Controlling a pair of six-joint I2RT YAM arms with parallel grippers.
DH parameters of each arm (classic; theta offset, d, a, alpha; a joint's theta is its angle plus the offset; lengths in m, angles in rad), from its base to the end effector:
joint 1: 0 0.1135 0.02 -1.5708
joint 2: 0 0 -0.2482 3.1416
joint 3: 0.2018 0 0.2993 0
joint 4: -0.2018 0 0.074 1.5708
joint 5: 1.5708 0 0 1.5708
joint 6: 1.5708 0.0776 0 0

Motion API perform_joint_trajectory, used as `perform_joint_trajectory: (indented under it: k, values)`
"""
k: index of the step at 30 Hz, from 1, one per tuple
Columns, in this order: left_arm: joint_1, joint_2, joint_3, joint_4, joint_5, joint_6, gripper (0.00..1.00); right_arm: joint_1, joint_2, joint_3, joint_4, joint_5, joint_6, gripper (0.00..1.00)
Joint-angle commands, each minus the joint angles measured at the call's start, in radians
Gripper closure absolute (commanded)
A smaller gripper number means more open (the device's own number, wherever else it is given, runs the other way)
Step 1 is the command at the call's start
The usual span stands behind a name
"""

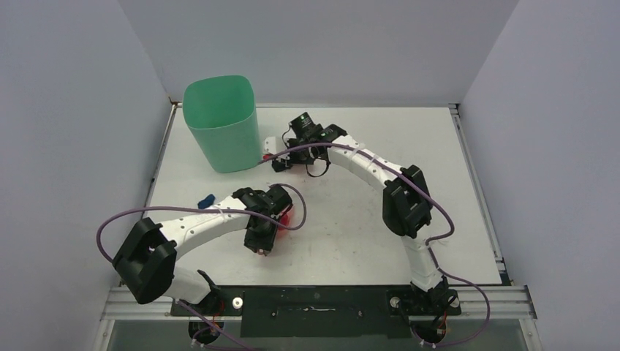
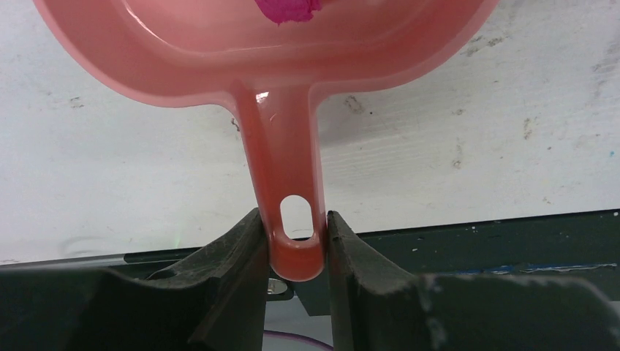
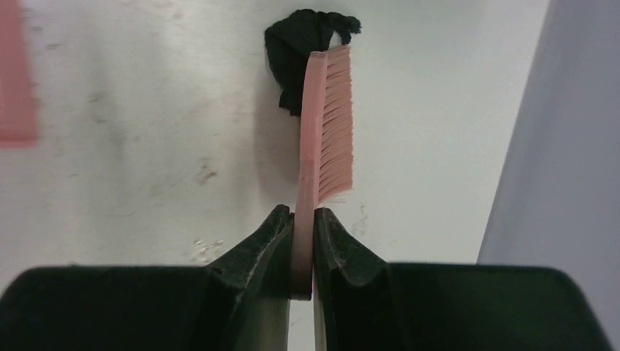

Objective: Sweep away the paper scraps from the table

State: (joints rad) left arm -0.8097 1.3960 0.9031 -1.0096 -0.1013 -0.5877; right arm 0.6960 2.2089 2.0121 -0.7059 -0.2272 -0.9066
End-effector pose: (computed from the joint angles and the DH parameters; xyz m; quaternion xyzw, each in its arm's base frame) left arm 0.1946 -0.1929 0.1212 0.1089 0.9922 0.0168 0.0587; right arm 0.4184 0.3723 0.1969 -0.7000 0.6264 0.0723 0.3352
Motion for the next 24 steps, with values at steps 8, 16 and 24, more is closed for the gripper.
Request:
perform_joint_trajectory:
  k: [8,16,24]
  values:
    - [0.012,0.078,0.019,0.125,0.026,0.032,1.0,0.153,-0.438,-0.35,-0.288,-0.297,0.006,0.95]
    - [-0.045,0.063,0.058,0.183,-0.045,0.032,1.0,-0.029,-0.613,-0.375,-0.304,-0.309,0.046,0.95]
    - [-0.071,0.016,0.079,0.239,-0.117,0.054,1.0,-0.344,-0.75,-0.413,-0.224,-0.476,0.248,0.95]
